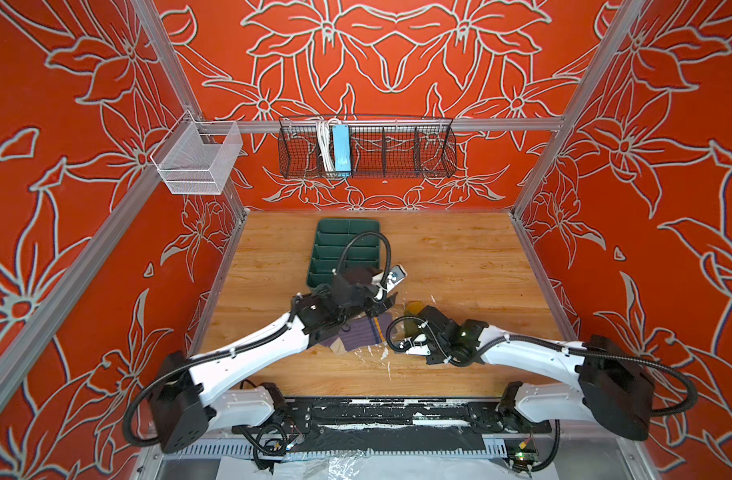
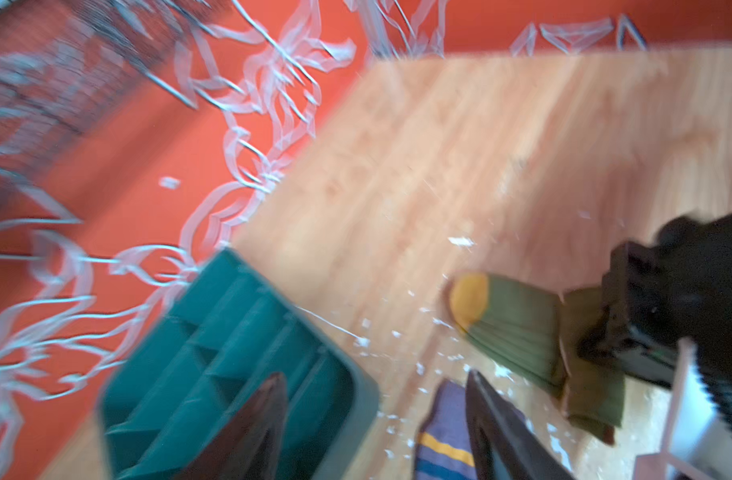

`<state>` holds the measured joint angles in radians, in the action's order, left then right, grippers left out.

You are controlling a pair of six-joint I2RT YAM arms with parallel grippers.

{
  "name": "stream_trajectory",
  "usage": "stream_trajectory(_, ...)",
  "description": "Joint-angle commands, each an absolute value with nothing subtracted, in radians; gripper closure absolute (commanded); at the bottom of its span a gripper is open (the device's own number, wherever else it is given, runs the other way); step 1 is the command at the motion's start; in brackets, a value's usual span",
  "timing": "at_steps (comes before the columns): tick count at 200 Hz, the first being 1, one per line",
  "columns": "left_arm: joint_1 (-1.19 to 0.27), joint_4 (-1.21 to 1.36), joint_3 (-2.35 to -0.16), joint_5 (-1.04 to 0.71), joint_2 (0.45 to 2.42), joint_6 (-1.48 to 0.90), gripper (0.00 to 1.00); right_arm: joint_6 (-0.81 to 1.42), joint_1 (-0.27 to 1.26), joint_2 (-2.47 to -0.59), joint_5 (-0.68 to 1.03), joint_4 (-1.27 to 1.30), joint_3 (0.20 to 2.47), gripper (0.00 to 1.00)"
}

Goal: Roll the socks

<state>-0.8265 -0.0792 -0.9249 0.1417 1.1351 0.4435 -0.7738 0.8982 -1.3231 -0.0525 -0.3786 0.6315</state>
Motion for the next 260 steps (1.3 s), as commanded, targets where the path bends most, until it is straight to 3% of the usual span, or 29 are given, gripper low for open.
stream_trajectory(1, -0.824, -0.065, -0.902, 0.126, 0.979, 0.533, 0.29, -0.654, 0.907, -1.399, 0.112, -0.559, 0.645, 1.00)
stream_trajectory(31, -0.825, -0.266, -0.900, -0.164, 0.812, 0.659, 0.28, -0.601, 0.899, -1.482, 0.148, -0.624, 0.711, 1.00)
stream_trajectory(46, -0.829, -0.297, -0.868, -0.203, 0.781, 0.705, 0.26, -0.592, 0.889, -1.526, 0.166, -0.639, 0.729, 1.00)
stream_trajectory(87, -0.877, -0.251, -0.716, -0.086, 0.804, 0.844, 0.27, -0.607, 0.856, -1.652, 0.208, -0.667, 0.796, 1.00)
stream_trajectory(143, -1.129, -0.104, -0.581, 0.247, 1.011, 1.059, 0.29, -0.684, 0.795, -1.718, 0.239, -0.711, 0.843, 1.00)
stream_trajectory(217, -1.264, 0.216, -0.559, 0.539, 1.322, 0.961, 0.31, -0.707, 0.781, -1.734, 0.278, -0.746, 0.906, 1.00)
stream_trajectory(260, -1.267, 0.344, -0.604, 0.588, 1.496, 0.863, 0.35, -0.701, 0.780, -1.669, 0.273, -0.716, 0.864, 1.00)
